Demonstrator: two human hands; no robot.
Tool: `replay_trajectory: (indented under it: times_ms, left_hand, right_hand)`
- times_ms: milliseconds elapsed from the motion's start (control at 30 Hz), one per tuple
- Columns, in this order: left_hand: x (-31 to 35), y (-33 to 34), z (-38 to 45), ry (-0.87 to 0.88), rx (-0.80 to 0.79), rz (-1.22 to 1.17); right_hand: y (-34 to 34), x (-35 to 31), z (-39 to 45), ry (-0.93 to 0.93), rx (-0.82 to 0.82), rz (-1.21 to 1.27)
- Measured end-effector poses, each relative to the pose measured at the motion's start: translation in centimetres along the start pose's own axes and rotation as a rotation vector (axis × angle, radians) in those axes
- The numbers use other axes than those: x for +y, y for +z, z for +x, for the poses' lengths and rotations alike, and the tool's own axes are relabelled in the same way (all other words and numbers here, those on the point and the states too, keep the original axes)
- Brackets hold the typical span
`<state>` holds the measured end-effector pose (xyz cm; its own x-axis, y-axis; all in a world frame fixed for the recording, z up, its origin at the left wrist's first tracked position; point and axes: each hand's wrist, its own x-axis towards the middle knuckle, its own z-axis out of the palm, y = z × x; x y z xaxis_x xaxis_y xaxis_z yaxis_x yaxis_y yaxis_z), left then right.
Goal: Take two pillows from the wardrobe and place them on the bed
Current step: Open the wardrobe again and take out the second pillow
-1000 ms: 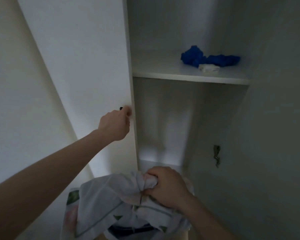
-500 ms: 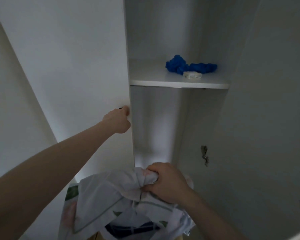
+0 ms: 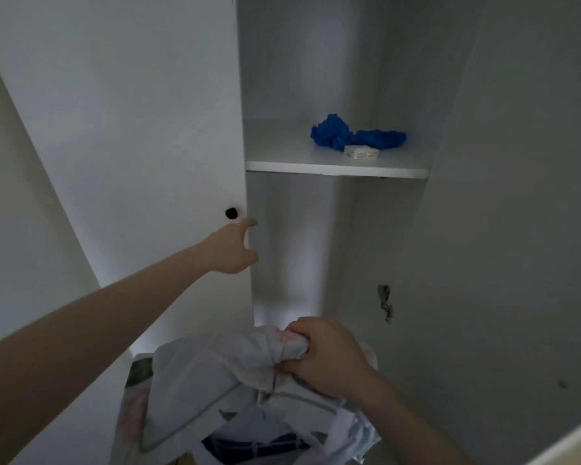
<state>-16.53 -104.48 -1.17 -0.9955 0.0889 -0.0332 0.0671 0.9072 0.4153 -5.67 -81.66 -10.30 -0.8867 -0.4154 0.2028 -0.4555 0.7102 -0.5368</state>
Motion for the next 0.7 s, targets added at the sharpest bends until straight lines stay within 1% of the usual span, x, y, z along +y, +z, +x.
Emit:
replay_trajectory:
  times_ms: [67, 100, 133, 167, 200, 233, 300, 333, 367, 433, 467, 533, 567, 633, 667, 700]
  left_hand:
    - [0.5, 0.3, -3.6, 0.088, -0.178, -0.132]
    - [0.9, 0.2, -5.5, 0.119, -0.316, -0.138]
    - [1.2, 0.2, -7.4, 0.14, -0.463, -0.087]
    - [1.4, 0.3, -9.2, 0.164, -0.574, 0.014]
    - [1.5, 0.8, -10.6, 0.208, -0.611, 0.131]
    - [1.2, 1.4, -11.7, 0.248, -0.559, 0.259]
    - [1.0, 2.8, -12.1, 0.349, -0.334, 0.433]
    - [1.2, 3.5, -11.8, 0.394, -0.232, 0.446]
    - [1.0, 4.0, -11.6, 0.415, -0.179, 0.413]
    - [1.5, 4.5, -11.1, 0.47, -0.11, 0.317]
    - [1.6, 4.3, -11.2, 0.469, -0.089, 0.28]
    - [2.7, 4.1, -11.0, 0.5, -0.084, 0.258]
    - [3.0, 3.9, -11.0, 0.499, -0.091, 0.265]
    - [3.7, 3.8, -10.5, 0.506, -0.11, 0.289]
    - [4.0, 3.9, -10.2, 0.509, -0.114, 0.301]
    - [4.0, 3.8, -10.0, 0.5, -0.115, 0.309]
  right_hand:
    - [-0.7, 0.3, -0.5, 0.01, 0.02, -0.002]
    - [-1.1, 0.4, -0.8, 0.022, 0.031, -0.002]
    - [-1.5, 0.4, -1.0, 0.037, 0.041, 0.004]
    - [-1.9, 0.4, -1.2, 0.053, 0.048, 0.011]
    - [-2.4, 0.4, -1.5, 0.069, 0.06, 0.017]
    - [-2.7, 0.2, -1.6, 0.07, 0.066, 0.027]
    - [-3.2, 0.0, -1.9, 0.07, 0.079, 0.035]
    - [-3.7, 0.0, -2.3, 0.07, 0.086, 0.034]
    - [-4.0, -0.1, -2.6, 0.059, 0.096, 0.044]
    - [-5.4, 0.2, -3.8, 0.054, 0.151, 0.093]
    - [-6.0, 0.0, -4.3, 0.041, 0.198, 0.128]
    - [-8.2, 0.0, -6.4, 0.006, 0.391, 0.155]
    - [-9.1, -0.3, -7.5, -0.04, 0.524, 0.151]
    - [-11.1, -0.7, -10.5, -0.111, 0.888, 0.071]
    - [-12.1, -0.6, -12.0, -0.122, 1.077, 0.002]
    - [-12.9, -0.5, -13.2, -0.123, 1.23, -0.051]
